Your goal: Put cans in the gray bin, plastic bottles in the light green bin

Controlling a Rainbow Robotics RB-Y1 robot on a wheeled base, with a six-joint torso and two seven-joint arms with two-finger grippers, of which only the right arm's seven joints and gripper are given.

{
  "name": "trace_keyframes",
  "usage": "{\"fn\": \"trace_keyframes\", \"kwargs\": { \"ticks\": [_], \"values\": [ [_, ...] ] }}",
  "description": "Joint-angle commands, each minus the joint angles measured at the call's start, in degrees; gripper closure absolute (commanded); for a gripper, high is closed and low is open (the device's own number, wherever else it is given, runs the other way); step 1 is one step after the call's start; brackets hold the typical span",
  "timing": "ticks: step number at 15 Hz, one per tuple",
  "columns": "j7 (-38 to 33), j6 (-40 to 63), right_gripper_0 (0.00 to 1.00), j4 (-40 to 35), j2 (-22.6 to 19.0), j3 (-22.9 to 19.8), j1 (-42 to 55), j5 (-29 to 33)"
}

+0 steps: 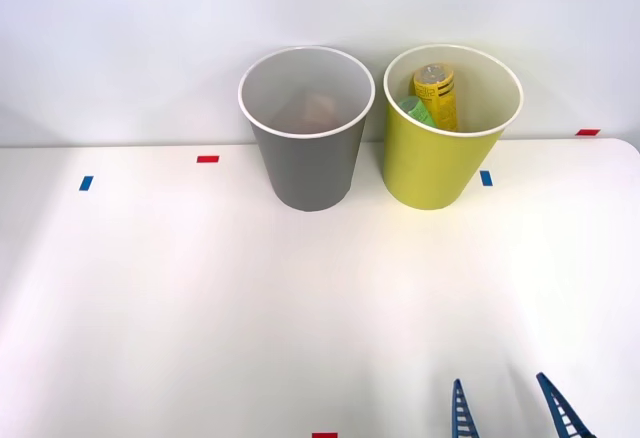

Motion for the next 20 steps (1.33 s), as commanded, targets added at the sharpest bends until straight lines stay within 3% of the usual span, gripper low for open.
{"fn": "trace_keyframes", "kwargs": {
  "ticks": [1, 20],
  "values": [
    [0.04, -0.2, 0.0, 0.0, 0.85, -0.47, 2.3, -0.38],
    [0.04, -0.11, 0.0, 0.0, 1.03, -0.56, 2.92, -0.47]
  ]
}}
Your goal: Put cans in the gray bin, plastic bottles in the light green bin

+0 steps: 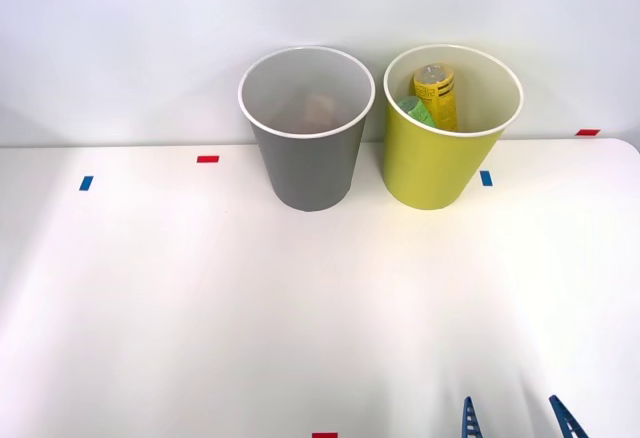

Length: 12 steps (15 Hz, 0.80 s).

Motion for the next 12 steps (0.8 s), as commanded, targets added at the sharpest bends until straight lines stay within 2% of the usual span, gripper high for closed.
{"fn": "trace_keyframes", "kwargs": {
  "ticks": [1, 12],
  "values": [
    [0.0, 0.02, 0.0, 0.0, 0.0, -0.01, 0.0, 0.0],
    [0.0, 0.02, 0.0, 0.0, 0.0, -0.01, 0.0, 0.0]
  ]
}}
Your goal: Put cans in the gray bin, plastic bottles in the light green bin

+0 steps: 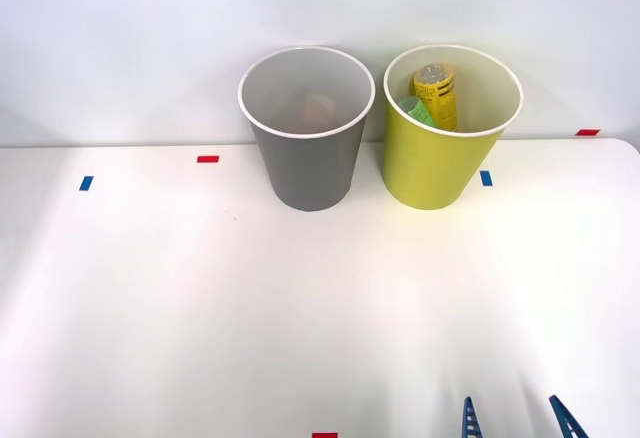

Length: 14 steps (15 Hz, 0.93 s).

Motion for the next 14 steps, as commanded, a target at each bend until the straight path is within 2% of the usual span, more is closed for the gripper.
{"fn": "trace_keyframes", "kwargs": {
  "ticks": [1, 14],
  "values": [
    [0.0, 0.01, 0.0, 0.0, 0.0, 0.0, 0.0, 0.0],
    [0.0, 0.01, 0.0, 0.0, 0.0, 0.0, 0.0, 0.0]
  ]
}}
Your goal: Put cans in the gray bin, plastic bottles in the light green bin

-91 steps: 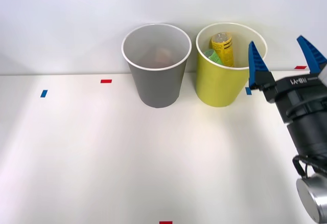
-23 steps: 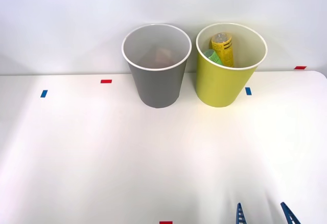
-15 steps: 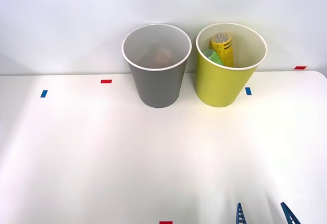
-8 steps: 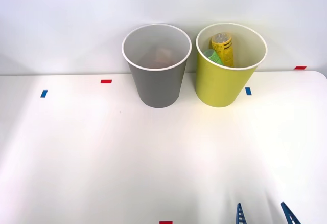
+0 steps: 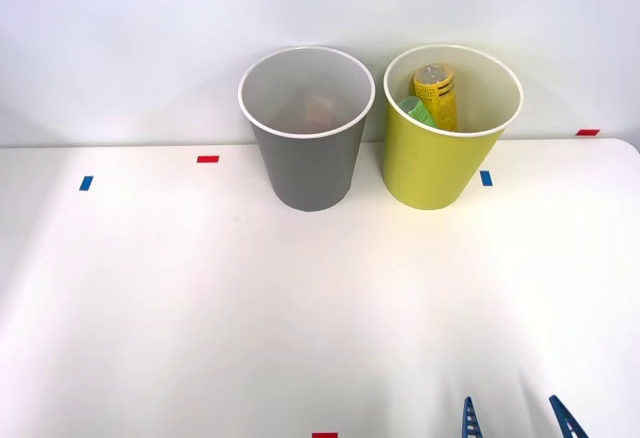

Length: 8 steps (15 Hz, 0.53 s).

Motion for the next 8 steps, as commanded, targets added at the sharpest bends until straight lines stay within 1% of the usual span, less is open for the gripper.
{"fn": "trace_keyframes", "kwargs": {
  "ticks": [1, 8],
  "values": [
    [0.0, 0.0, 0.0, 0.0, 0.0, 0.0, 0.0, 0.0],
    [0.0, 0.0, 0.0, 0.0, 0.0, 0.0, 0.0, 0.0]
  ]
}}
